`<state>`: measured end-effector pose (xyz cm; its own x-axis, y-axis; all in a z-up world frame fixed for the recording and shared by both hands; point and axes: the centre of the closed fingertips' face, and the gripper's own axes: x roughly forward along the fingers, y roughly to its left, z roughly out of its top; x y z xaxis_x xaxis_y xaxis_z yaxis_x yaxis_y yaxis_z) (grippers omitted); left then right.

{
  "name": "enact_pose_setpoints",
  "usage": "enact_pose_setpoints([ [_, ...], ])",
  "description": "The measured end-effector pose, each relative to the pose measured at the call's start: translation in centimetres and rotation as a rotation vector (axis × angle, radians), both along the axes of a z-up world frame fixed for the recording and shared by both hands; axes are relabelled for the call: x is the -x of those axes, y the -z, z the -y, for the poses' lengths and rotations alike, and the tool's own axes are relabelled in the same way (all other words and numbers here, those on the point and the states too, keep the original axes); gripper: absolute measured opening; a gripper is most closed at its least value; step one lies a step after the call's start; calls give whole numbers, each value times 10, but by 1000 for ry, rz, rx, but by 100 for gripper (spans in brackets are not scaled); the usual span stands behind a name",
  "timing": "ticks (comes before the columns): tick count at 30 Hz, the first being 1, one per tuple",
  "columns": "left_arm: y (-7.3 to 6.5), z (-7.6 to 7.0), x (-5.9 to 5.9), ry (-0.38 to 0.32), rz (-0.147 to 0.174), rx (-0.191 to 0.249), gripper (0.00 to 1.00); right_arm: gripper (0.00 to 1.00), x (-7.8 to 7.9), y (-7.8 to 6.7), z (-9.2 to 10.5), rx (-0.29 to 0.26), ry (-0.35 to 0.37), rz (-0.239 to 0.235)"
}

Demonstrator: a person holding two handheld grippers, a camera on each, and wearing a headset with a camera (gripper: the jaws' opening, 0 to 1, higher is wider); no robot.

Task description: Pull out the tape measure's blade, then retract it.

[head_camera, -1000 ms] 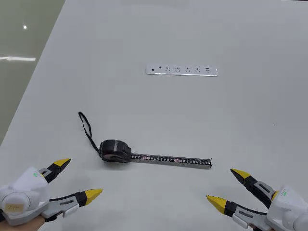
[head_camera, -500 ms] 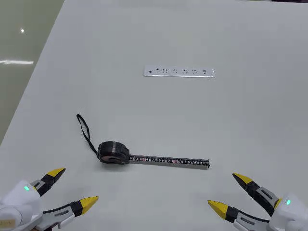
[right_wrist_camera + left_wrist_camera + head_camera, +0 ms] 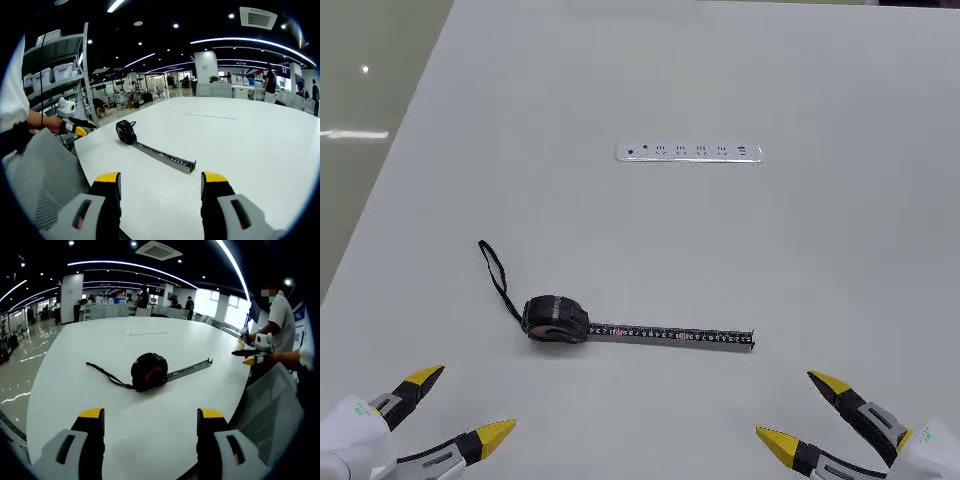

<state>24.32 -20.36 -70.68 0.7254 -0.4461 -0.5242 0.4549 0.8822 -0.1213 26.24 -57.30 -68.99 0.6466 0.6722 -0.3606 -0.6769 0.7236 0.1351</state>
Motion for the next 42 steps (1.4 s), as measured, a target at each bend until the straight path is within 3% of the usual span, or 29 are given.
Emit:
enact_pose_setpoints([
  [22,2,-4,1,-10,-10,-2,73,64,1,4,-2,8,-8,-9],
  [32,6,0,0,-15,-25,-2,72,63,-1,3,-2,2,-6,-9],
  [42,1,12,-7,-3,-29,-1,73,63,-1,5,-6,-1,-16,-10],
])
